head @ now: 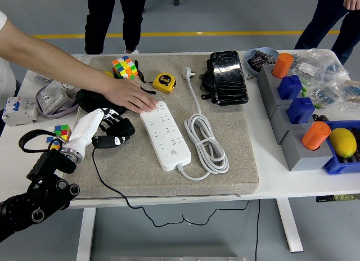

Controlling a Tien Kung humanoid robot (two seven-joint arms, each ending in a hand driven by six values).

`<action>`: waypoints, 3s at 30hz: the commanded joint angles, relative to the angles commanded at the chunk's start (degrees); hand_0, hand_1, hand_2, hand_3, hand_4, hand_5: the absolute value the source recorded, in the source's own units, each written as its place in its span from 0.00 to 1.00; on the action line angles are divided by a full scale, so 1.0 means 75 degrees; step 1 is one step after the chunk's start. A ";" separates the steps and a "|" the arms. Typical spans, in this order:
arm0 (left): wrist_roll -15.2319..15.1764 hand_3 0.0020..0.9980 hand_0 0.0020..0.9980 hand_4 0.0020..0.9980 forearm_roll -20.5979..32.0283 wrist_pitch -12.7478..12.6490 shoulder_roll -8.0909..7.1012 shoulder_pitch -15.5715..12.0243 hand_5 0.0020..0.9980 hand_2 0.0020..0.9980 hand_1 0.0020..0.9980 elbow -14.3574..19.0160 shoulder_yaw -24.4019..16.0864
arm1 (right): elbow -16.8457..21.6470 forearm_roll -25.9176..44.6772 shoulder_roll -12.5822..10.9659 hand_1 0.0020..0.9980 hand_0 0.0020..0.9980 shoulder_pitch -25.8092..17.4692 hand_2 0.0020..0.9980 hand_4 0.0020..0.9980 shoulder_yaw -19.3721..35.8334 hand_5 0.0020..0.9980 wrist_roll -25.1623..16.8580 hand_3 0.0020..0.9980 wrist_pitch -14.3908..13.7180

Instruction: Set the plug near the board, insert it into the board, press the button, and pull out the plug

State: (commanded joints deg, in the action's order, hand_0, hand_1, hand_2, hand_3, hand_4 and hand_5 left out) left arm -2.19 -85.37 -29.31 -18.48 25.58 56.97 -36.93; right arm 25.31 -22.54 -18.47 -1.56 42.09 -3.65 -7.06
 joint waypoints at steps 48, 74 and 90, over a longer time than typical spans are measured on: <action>-0.4003 0.66 0.67 0.97 0.5350 -0.0349 0.0326 -0.1065 0.46 0.68 0.69 -0.0225 -0.1866 | -0.0107 0.0042 0.0092 0.65 0.57 0.0015 0.63 0.92 -0.0076 0.47 0.0000 0.54 0.0002; -0.3923 0.61 0.61 0.93 0.5512 -0.0201 0.0376 -0.1380 0.41 0.63 0.63 -0.0180 -0.3128 | -0.0211 0.0119 0.0216 0.65 0.57 0.0053 0.63 0.92 -0.0111 0.48 0.0006 0.54 0.0017; -0.3795 0.59 0.59 0.93 0.5397 -0.0155 0.0313 -0.1414 0.41 0.62 0.61 -0.0011 -0.3252 | -0.0230 0.0137 0.0230 0.65 0.57 0.0099 0.63 0.93 -0.0161 0.48 0.0021 0.54 0.0022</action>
State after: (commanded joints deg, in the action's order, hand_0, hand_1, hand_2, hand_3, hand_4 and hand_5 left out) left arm -30.64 -44.90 -30.47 -16.13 14.98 56.89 -61.32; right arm 23.58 -21.51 -16.74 -0.82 40.88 -3.49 -6.89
